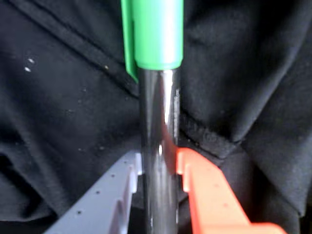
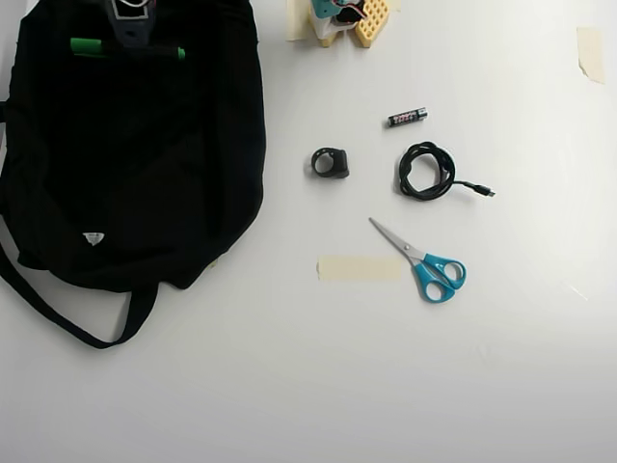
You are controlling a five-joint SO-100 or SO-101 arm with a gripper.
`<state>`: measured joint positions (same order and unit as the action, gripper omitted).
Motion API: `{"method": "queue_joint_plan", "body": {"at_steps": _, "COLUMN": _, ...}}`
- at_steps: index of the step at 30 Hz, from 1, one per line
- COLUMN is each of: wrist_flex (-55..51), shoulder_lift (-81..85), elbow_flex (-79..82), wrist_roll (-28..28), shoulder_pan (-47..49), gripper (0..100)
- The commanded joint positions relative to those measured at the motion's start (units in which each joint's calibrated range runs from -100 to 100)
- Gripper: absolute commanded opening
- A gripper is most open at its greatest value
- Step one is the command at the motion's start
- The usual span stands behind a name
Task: Put the green marker into the black bag
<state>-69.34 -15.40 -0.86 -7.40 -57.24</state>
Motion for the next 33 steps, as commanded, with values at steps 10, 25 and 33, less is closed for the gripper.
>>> {"method": "queue_joint_plan", "body": {"at_steps": 10, "wrist_flex": -2.6, "shoulder_lift": 1.8, "elbow_flex": -1.8, "wrist_roll": -1.3, "shoulder_pan": 4.5, "gripper": 33}}
{"method": "queue_joint_plan", "body": {"at_steps": 25, "wrist_flex": -7.7, "shoulder_lift": 34.7, "elbow_flex": -0.8, "wrist_roll": -11.9, "shoulder_pan": 60.6, "gripper": 2}}
{"method": "queue_joint_plan", "body": {"at_steps": 33, "wrist_flex": -15.3, "shoulder_lift": 44.4, "elbow_flex": 5.6, "wrist_roll": -0.5, "shoulder_pan": 60.8, "gripper": 2}}
